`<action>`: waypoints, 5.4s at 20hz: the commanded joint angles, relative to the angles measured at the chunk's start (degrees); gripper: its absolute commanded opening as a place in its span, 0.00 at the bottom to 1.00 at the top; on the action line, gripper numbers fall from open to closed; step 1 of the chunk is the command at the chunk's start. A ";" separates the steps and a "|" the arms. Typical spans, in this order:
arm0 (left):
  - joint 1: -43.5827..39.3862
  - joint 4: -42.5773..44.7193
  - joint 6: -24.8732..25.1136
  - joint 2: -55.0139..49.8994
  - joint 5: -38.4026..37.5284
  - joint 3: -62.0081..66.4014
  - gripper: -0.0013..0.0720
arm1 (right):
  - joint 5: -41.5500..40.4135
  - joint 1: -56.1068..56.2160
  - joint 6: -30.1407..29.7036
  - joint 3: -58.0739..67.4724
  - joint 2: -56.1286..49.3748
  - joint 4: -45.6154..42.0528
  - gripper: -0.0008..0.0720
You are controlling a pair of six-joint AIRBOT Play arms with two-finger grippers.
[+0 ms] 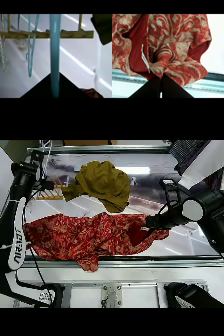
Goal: Fold the clothes and pants, and hang the long-sleeved shirts on hangers.
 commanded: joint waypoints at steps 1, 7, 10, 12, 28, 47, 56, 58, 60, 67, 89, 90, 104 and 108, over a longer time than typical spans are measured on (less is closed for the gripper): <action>-5.27 -8.13 13.57 6.67 -7.91 0.00 0.03 | 0.00 0.04 0.00 -0.02 -0.02 0.00 0.03; -5.97 -34.95 38.32 14.71 -20.44 -0.04 0.03 | 0.00 0.04 0.02 -0.02 -0.02 0.00 0.03; -5.57 -34.75 38.45 16.72 -27.21 -0.04 0.03 | 0.00 0.04 0.00 -0.02 -0.02 0.00 0.03; -5.60 -35.63 39.21 17.42 -26.56 -0.04 0.03 | 0.00 0.04 0.02 -0.02 -0.02 0.00 0.03; 10.23 -60.61 84.26 28.63 -28.70 -34.03 0.03 | 0.00 0.04 0.04 -0.02 -0.13 0.04 0.03; 1.84 -60.59 84.19 30.36 -22.95 -45.46 0.03 | 4.59 -2.69 -0.87 4.35 0.31 2.21 0.03; -3.34 -60.70 82.90 27.98 -20.11 -45.44 0.03 | 4.39 -2.69 -1.75 5.64 1.11 1.44 0.03; -5.14 -61.09 82.90 26.29 -19.30 -45.35 0.03 | 4.46 -2.69 -2.01 5.77 1.11 1.49 0.03; -6.05 -61.07 82.90 25.29 -18.62 -45.29 0.03 | 4.35 -2.69 -2.64 5.77 1.07 1.46 0.03; -6.40 -67.19 83.97 24.92 -14.47 -45.29 0.03 | 2.38 -0.11 -6.54 6.01 1.05 3.34 0.03; -5.40 -69.61 81.68 26.95 -10.80 -45.29 0.03 | -2.40 1.97 1.75 7.54 4.83 1.53 0.03; -6.36 -69.57 81.68 26.93 -10.38 -45.29 0.03 | -4.44 1.97 1.75 7.54 4.72 2.43 0.03; -10.45 -69.61 81.61 26.91 -7.10 -45.31 0.03 | -14.36 9.42 1.49 7.54 1.75 8.81 0.03; -10.45 -69.61 81.61 26.91 -7.43 -45.31 0.03 | -13.84 9.31 1.25 7.54 2.49 7.10 0.34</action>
